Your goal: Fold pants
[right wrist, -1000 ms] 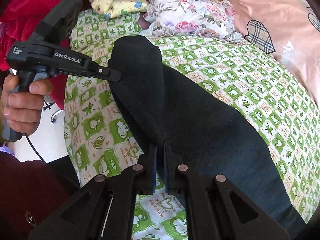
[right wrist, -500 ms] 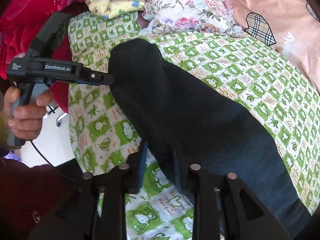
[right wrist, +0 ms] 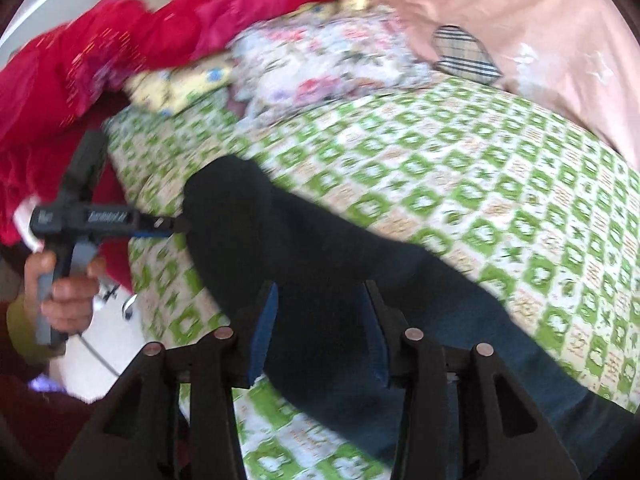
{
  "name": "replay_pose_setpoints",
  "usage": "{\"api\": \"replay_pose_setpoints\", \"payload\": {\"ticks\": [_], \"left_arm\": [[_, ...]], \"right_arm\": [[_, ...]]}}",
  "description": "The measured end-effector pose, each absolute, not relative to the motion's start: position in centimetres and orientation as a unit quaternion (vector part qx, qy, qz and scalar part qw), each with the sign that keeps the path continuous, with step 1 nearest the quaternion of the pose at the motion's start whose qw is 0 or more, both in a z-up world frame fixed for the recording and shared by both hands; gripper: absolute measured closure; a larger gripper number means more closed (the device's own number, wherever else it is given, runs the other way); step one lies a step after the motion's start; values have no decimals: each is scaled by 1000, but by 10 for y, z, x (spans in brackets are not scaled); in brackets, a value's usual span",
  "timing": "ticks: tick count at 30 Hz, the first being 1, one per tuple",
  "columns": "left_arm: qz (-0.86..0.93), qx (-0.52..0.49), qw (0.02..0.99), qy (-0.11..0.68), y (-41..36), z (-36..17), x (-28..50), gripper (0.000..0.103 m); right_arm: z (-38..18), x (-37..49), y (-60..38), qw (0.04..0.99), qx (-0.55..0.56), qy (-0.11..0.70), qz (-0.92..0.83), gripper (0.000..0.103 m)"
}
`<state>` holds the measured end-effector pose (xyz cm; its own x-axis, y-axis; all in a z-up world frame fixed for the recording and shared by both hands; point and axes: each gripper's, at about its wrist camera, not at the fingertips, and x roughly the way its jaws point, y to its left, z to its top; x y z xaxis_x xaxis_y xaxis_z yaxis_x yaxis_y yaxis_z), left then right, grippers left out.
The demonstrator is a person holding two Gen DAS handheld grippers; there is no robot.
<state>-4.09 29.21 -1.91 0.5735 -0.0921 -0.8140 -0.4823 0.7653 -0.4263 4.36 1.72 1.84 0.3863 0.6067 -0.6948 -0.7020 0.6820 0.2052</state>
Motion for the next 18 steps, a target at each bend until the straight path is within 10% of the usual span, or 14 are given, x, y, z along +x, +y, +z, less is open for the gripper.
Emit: {"api": "replay_pose_setpoints", "payload": {"ticks": [10,18], "left_arm": [[140,-307,823,457,303,-30,-29,30],[116,-320,820,461,303,-44,-20,57]], "right_arm": [[-6,146,17,796,-13,480,370,58],[-52,157,59,737,-126,537,391,58]]}}
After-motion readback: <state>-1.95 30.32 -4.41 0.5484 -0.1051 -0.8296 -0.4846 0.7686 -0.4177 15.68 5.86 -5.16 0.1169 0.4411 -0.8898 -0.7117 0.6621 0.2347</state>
